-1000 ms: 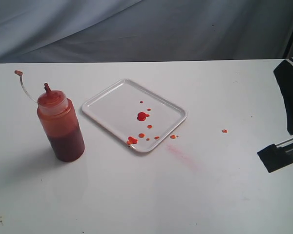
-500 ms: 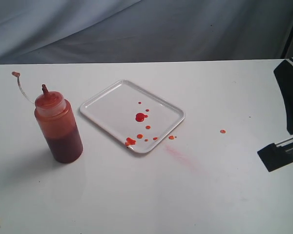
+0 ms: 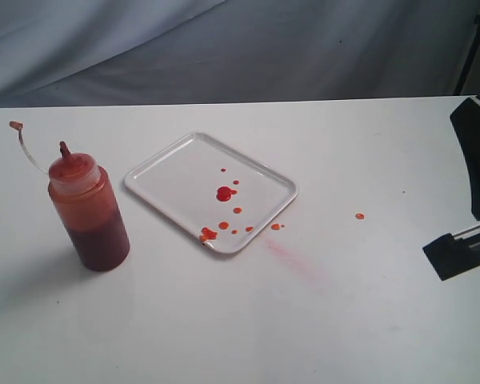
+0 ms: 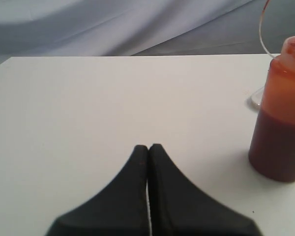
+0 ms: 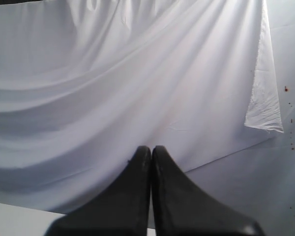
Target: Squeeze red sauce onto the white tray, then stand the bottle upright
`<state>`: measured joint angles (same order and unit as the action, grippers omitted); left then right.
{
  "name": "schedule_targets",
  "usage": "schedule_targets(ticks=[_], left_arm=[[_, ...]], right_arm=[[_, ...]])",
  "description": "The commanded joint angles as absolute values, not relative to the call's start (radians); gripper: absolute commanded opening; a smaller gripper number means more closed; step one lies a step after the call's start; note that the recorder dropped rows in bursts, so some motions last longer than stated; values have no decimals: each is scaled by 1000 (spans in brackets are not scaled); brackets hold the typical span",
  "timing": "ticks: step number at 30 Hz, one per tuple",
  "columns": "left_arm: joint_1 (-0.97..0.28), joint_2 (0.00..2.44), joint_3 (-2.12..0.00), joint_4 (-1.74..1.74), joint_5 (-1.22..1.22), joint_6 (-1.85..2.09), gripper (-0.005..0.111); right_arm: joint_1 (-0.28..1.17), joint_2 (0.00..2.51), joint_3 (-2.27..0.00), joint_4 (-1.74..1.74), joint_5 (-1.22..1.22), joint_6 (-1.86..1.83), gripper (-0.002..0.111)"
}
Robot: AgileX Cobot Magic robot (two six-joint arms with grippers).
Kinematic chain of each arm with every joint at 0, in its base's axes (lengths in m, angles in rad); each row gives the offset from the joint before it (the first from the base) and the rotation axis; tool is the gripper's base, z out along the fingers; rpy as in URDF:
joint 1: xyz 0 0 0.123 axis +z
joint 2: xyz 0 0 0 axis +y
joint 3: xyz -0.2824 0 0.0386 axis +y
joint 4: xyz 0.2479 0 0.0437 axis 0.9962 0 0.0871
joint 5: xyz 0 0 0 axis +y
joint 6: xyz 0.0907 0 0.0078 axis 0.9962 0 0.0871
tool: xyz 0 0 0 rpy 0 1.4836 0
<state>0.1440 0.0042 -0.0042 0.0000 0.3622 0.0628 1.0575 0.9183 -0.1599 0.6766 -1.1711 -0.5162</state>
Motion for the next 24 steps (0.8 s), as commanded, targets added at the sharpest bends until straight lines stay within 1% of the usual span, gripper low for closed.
schedule_targets(ticks=[1,24], left_arm=[[147,0,0,-8,359,53,0],[147,0,0,-8,345,61,0]], right_arm=[[1057,913,-165,673,-1180,-522,0],[1057,913,-165,673,-1180,-522,0]])
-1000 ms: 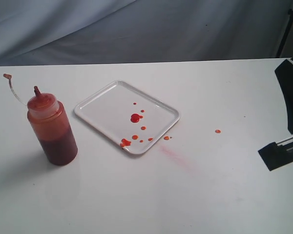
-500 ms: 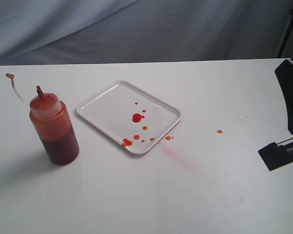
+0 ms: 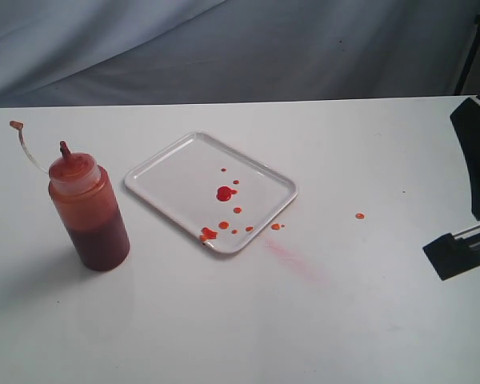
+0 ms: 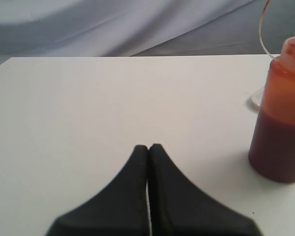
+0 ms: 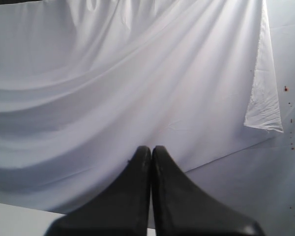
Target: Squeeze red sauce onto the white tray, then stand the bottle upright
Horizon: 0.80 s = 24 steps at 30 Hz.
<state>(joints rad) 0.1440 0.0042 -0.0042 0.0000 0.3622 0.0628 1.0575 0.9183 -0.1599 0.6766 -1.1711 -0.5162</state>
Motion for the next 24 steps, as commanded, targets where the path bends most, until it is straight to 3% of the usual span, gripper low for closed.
schedule_targets(ticks=[1,24], left_arm=[[147,0,0,-8,345,61,0],[111,0,0,-8,345,61,0]], right_arm=[[1057,913,-165,673,-1180,-522,0],[1057,913,-165,673,-1180,-522,0]])
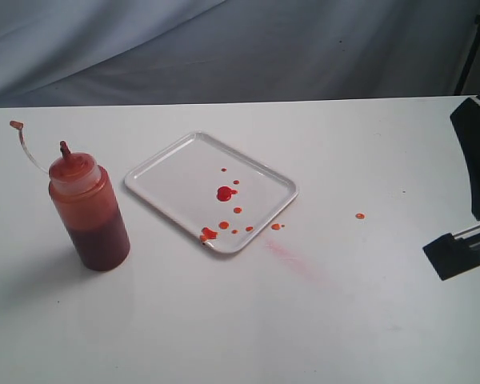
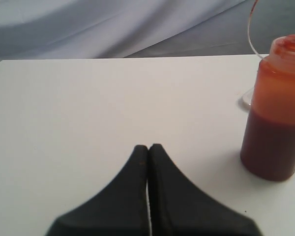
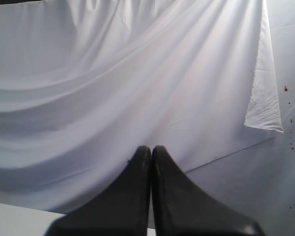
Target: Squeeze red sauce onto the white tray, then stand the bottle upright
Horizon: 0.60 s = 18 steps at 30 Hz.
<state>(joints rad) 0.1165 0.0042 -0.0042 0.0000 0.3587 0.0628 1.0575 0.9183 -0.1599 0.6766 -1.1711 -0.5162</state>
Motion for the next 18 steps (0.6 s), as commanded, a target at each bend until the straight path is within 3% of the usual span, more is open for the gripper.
schedule_targets(ticks=[1,18], left_arm=[[111,0,0,-8,345,61,0],[5,0,0,-8,345,61,0]], right_arm=[[1057,913,-165,673,-1180,-522,0],[1057,913,-165,673,-1168,-522,0]])
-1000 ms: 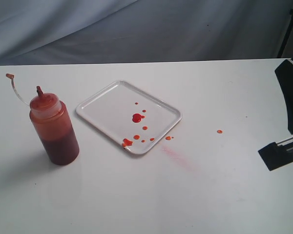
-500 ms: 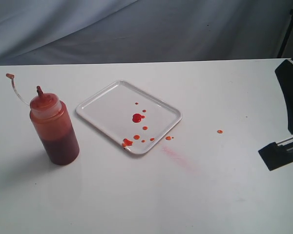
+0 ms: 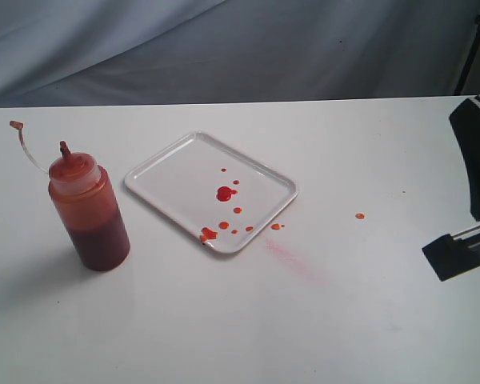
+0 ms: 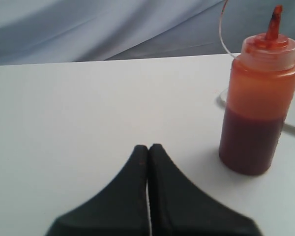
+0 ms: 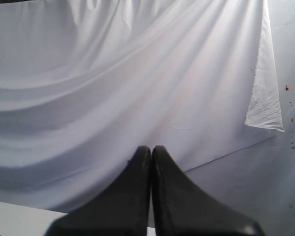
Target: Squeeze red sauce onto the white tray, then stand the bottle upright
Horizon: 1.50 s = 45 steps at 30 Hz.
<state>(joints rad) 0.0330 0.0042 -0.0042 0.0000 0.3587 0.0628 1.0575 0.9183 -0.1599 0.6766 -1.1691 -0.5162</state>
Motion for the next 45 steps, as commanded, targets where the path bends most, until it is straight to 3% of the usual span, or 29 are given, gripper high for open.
schedule_targets(ticks=[1,27,35,45], left_arm=[[-2,0,0,-8,345,61,0],[-39,0,0,-8,345,61,0],[-39,0,0,-8,345,61,0],[-39,0,0,-8,345,61,0]], right_arm=[[1057,913,-165,673,-1168,-522,0],[1012,913,-165,666,-1162,-522,0],[799,756,-165,612,-1062,-488,0],[256,425,-165,159,-514,-404,0]])
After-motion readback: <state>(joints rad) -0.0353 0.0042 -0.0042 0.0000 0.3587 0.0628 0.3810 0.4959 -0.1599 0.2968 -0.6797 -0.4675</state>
